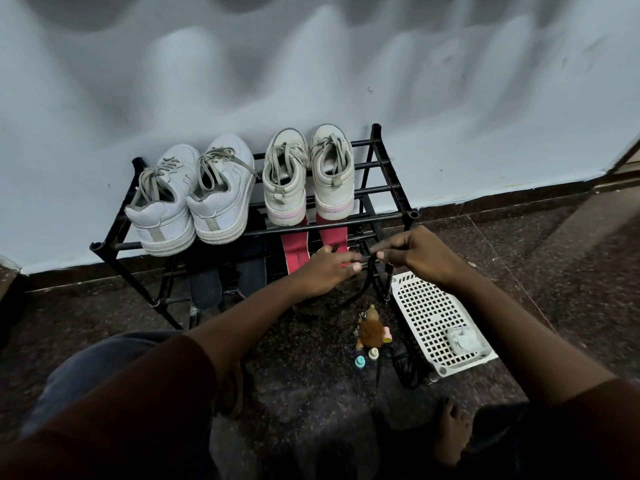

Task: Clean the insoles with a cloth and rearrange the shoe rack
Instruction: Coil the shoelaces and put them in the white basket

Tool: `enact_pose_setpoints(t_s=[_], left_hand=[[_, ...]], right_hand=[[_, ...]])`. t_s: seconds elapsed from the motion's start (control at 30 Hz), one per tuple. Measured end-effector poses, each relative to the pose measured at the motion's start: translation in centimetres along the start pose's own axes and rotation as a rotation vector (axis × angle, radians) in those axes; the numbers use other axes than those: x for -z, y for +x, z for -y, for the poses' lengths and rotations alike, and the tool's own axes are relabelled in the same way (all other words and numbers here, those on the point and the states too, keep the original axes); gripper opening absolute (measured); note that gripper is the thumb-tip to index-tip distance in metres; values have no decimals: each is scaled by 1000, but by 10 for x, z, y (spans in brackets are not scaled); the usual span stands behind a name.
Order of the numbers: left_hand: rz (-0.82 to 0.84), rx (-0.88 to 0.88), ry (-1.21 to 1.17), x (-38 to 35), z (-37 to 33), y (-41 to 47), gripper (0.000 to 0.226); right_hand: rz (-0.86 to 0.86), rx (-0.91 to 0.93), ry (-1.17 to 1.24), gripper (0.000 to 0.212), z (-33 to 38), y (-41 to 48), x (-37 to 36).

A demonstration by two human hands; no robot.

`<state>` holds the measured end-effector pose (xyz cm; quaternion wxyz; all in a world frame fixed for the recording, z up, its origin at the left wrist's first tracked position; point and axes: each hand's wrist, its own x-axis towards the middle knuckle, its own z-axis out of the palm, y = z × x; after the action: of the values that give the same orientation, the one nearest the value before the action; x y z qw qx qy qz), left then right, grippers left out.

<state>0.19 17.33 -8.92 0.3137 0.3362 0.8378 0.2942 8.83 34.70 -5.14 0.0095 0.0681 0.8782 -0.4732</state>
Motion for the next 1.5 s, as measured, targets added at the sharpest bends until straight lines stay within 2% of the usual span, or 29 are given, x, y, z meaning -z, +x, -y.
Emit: enact_pose_setpoints(t_s=[0.13, 0.23, 0.43, 0.5, 0.57, 0.7, 0.73, 0.8, 0.9, 1.07, 1.2, 1.37, 1.5], left_hand=[[4, -81, -154, -7, -8, 1, 20], [-37, -122, -128, -6, -3, 6, 24], [-94, -90, -86, -1, 4, 6, 32], [-97, -81, -115, 0, 4, 3, 26], [-124, -46, -216, 0, 4, 1, 19], [-296, -48, -648, 3, 4, 4, 62], [-314, -38, -714, 4, 3, 7, 64], [-320, 3, -773, 6, 0, 10, 52], [-324, -25, -772, 4, -1, 13, 29], [-280, -92, -593, 1, -3, 8, 29], [-245, -119, -670, -1, -11, 5, 23], [-188, -142, -695, -9, -13, 8, 23], [-175, -106, -744, -13, -14, 9, 25]], right_hand=[[22, 9, 29, 15, 1, 0, -7], [4, -12, 76, 15, -1, 0, -8], [-39, -89, 222, 11, -5, 0, 5], [-60, -116, 278, 10, -7, 1, 6], [-86, -103, 238, 10, -8, 1, 6], [-140, 41, -22, 12, -3, 1, 4], [-138, 79, -90, 12, 0, 1, 3], [-119, 125, -186, 14, 3, 2, 1], [-69, 130, -204, 15, 5, 0, -2], [-89, 165, -187, 15, 8, -2, -6], [-147, 220, -201, 15, 11, -1, -13], [-302, 223, -147, 16, 13, -1, -19], [-321, 189, -121, 18, 14, 0, -22]])
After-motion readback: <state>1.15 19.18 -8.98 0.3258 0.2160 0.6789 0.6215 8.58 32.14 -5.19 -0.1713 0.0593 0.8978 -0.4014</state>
